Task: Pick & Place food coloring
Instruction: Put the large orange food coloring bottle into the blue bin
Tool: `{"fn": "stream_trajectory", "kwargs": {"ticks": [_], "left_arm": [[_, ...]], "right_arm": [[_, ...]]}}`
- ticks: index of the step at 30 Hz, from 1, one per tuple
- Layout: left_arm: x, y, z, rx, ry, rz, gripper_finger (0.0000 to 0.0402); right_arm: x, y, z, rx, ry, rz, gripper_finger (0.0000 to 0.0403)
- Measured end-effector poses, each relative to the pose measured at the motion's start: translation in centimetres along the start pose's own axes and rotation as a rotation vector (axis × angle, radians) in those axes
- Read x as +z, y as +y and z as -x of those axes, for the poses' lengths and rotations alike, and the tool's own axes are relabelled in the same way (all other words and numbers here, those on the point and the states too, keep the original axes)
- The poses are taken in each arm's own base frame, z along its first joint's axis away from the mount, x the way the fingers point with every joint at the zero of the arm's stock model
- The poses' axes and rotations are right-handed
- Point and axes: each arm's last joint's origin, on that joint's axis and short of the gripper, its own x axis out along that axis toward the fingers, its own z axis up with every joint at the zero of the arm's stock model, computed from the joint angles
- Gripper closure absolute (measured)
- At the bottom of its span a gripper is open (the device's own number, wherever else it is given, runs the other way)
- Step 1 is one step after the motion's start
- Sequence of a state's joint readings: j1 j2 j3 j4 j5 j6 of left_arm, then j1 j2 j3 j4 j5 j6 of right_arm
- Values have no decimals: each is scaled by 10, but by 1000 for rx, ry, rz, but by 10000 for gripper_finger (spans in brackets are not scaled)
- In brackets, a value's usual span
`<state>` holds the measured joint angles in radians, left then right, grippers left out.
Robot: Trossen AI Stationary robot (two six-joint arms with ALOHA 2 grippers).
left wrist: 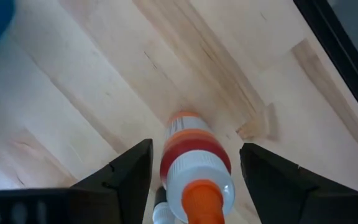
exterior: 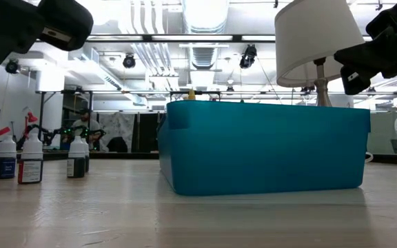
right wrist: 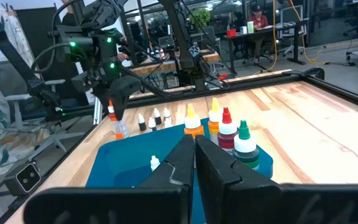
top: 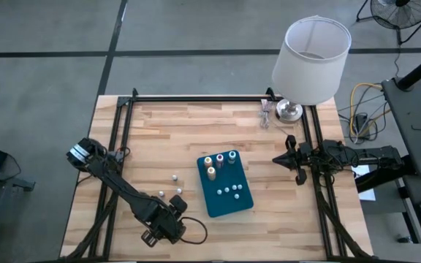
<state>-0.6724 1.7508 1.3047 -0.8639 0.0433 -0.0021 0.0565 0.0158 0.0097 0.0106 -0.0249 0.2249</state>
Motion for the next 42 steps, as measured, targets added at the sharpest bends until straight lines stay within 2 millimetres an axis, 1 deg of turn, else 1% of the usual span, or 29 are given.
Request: {"fn": "stream_trajectory", "kwargs": {"ticks": [9, 12, 15, 20, 23, 25, 30, 34, 39, 42], "left_arm": [[0, 0, 0, 0, -2, 0, 189], [0, 0, 0, -1, -2, 0, 195], [0, 0, 0, -1, -2, 0, 215], [0, 0, 1, -1, -2, 1, 262], [0, 0, 1, -2, -2, 2, 277], [0, 0, 1, -2, -3, 4, 277], [2, 0, 4, -2, -1, 8, 262], [5, 1, 12, -1, 3, 9, 263], [14, 5, 31, 3, -10, -2, 267], [21, 11, 43, 9, -47, 3, 267]], "right_arm": [[0, 0, 0, 0, 0, 0, 394], [0, 0, 0, 0, 0, 0, 394], [0, 0, 0, 0, 0, 0, 394], [0, 0, 0, 0, 0, 0, 394], [0, 0, 0, 0, 0, 0, 394], [0, 0, 0, 0, 0, 0, 394], [0, 0, 0, 0, 0, 0, 394], [0, 0, 0, 0, 0, 0, 394], [0, 0, 0, 0, 0, 0, 394], [0, 0, 0, 0, 0, 0, 394]]}}
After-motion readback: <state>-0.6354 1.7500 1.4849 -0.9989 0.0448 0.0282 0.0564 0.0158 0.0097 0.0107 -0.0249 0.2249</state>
